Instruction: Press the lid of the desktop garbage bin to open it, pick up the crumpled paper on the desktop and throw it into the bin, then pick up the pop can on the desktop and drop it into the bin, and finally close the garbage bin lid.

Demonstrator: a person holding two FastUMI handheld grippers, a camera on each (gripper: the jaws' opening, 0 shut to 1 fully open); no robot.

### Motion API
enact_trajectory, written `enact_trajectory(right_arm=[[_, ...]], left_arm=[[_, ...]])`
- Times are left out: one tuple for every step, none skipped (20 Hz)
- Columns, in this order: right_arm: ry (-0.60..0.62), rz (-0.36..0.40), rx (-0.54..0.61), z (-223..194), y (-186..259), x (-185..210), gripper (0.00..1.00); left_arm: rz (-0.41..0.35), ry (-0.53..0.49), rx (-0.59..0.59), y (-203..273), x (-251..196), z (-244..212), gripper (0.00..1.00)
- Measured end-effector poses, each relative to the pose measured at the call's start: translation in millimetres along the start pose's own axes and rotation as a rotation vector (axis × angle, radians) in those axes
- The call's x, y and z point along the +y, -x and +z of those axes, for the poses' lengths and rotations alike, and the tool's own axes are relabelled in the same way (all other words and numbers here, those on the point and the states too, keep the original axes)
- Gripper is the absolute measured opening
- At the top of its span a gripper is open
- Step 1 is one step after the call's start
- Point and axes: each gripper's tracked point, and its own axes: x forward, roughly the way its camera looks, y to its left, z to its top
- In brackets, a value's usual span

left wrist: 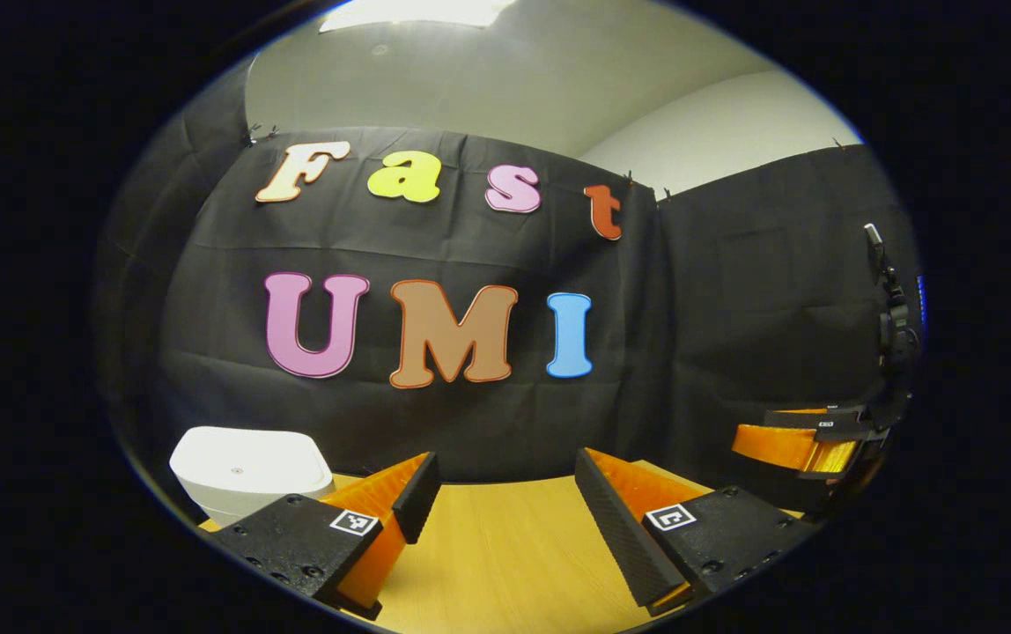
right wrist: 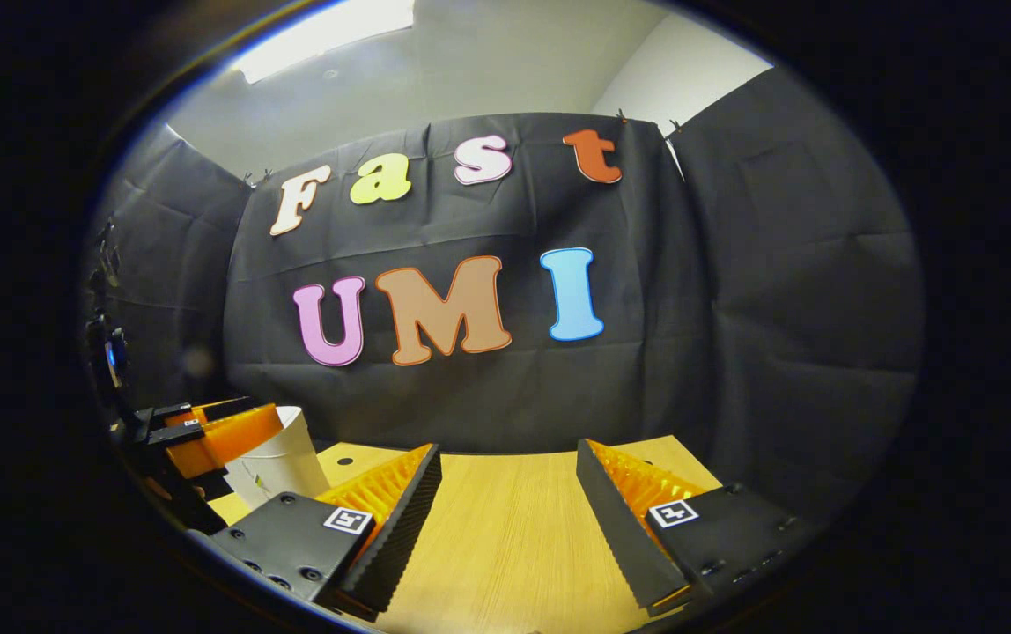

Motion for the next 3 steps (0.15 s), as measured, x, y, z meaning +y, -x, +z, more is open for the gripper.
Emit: enact_trajectory(right_arm=[[0.005, 0.001, -0.017, 4.0, 1.4, 0.9, 0.98], [0.010, 0.003, -0.031, 6.6, 2.6, 2.8, 0.94], [0.013, 0.007, -0.036, 7.6, 2.8, 3.9, 0.97]], left_arm=[[-0.002, -0.007, 0.004, -0.6, -0.6, -0.8, 0.94], [-0.006, -0.016, 0.012, -1.6, -0.3, -1.9, 0.94], [-0.003, -0.021, 0.015, -2.5, 2.0, -2.1, 0.94]])
